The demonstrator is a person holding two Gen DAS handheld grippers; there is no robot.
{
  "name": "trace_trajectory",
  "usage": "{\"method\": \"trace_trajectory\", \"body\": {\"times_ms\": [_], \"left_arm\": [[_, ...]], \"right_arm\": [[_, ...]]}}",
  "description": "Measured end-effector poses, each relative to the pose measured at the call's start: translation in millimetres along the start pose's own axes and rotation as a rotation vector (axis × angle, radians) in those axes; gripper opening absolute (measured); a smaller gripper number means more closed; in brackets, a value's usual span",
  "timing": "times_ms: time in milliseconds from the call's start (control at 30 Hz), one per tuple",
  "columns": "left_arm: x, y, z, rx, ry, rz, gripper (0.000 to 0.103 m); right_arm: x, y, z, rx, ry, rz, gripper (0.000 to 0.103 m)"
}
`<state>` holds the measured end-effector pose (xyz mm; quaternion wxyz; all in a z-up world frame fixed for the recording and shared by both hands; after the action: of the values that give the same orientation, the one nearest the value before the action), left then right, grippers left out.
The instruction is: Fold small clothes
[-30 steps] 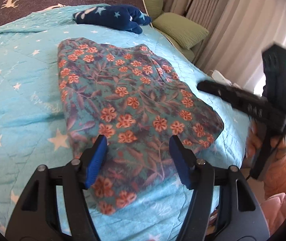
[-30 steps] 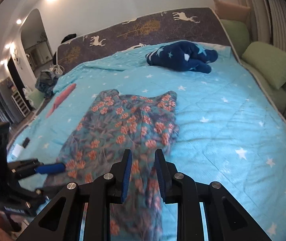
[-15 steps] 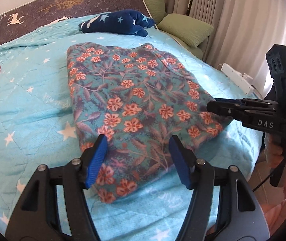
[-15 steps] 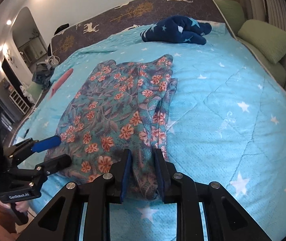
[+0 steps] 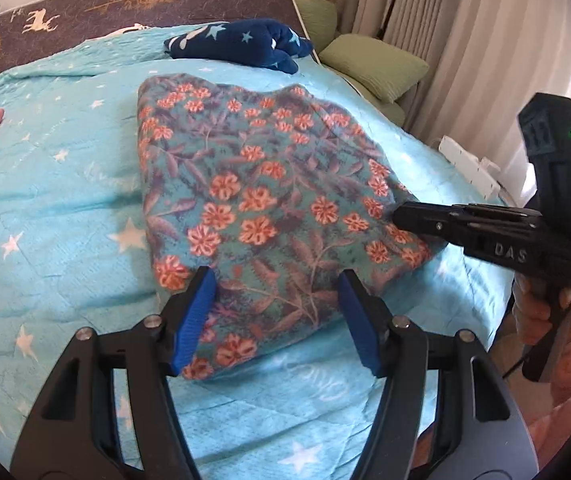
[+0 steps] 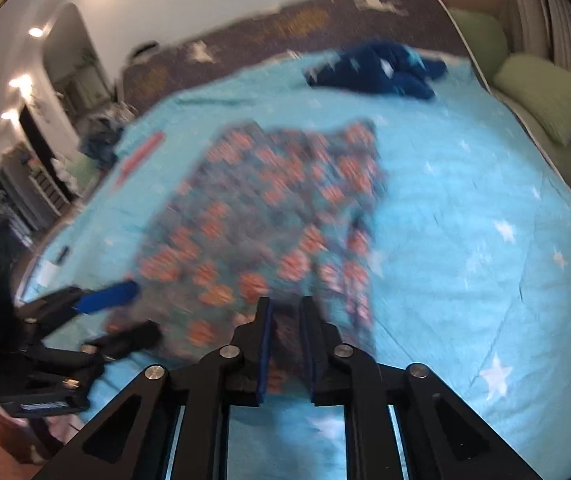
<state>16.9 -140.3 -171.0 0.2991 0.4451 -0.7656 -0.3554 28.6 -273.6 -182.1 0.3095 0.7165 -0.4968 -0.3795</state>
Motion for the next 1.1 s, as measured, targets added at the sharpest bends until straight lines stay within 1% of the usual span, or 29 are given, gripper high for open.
{"method": "trace_trajectory", "body": {"times_ms": [67, 167, 233, 300, 367, 433, 500, 567, 600, 633, 700, 767, 800, 867, 933, 1000, 1100], "left_arm": [[3, 3, 2, -0.004, -0.031, -0.015, 0.065], [3, 11, -2, -0.011, -0.027, 0.005, 0.063], [1, 23, -13, 0.016, 0.002, 0.050, 0.063], [-5, 34, -34, 0.075, 0.024, 0.066, 0.063], [-10, 34, -49, 0.096, 0.032, 0.049, 0.063], [-17, 24, -64, 0.102, 0.043, 0.029, 0.063], [-26, 7, -68, 0.068, 0.067, 0.020, 0.063], [-35, -15, -62, 0.016, 0.094, 0.022, 0.063], [-41, -27, -56, -0.015, 0.106, 0.015, 0.056], [-44, -31, -51, -0.007, 0.096, 0.006, 0.051], [-41, -23, -51, 0.012, 0.063, 0.002, 0.051], [-37, -12, -57, 0.012, 0.052, 0.015, 0.051], [-35, -6, -62, 0.026, 0.041, 0.029, 0.051], [-32, 7, -79, 0.082, 0.009, 0.034, 0.052], [-32, 9, -101, 0.114, -0.013, 0.046, 0.053], [-41, -3, -117, 0.104, -0.008, 0.026, 0.053], [-55, -30, -136, 0.062, 0.019, 0.031, 0.053]], "right_arm": [[5, 2, 2, 0.011, -0.027, -0.050, 0.005], [4, 11, 0, 0.020, -0.025, -0.059, 0.006], [2, 20, -6, 0.038, -0.014, -0.061, 0.009], [-1, 31, -19, 0.078, 0.004, -0.056, 0.009], [-4, 35, -35, 0.108, 0.016, -0.055, 0.009], [-6, 31, -46, 0.118, 0.022, -0.057, 0.009], [-4, 20, -53, 0.103, 0.010, -0.055, 0.009], [7, 2, -53, 0.053, -0.033, -0.039, 0.009], [13, -5, -50, 0.030, -0.050, -0.026, 0.008], [23, -15, -46, 0.001, -0.076, -0.009, 0.008], [30, -16, -43, 0.007, -0.104, -0.062, 0.008], [30, -10, -45, 0.009, -0.096, -0.070, 0.009], [28, -5, -50, 0.018, -0.075, -0.059, 0.010], [22, 4, -65, 0.049, -0.030, -0.054, 0.010], [15, 6, -84, 0.077, 0.000, -0.065, 0.010], [11, 0, -108, 0.092, 0.020, -0.061, 0.010], [2, -19, -133, 0.083, 0.051, -0.069, 0.010]]}}
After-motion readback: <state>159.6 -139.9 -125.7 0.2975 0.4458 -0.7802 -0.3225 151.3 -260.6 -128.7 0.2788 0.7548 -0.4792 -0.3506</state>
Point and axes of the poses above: each gripper's, at about its wrist camera, not at the fingertips, and y roughly against the way its jaws point, x to its right, z to its underside, the point moved 8 cm from there along -y, roughly the way its jaws point, and after that the axes turned 10 degrees about -x, right-handed, at the moved point
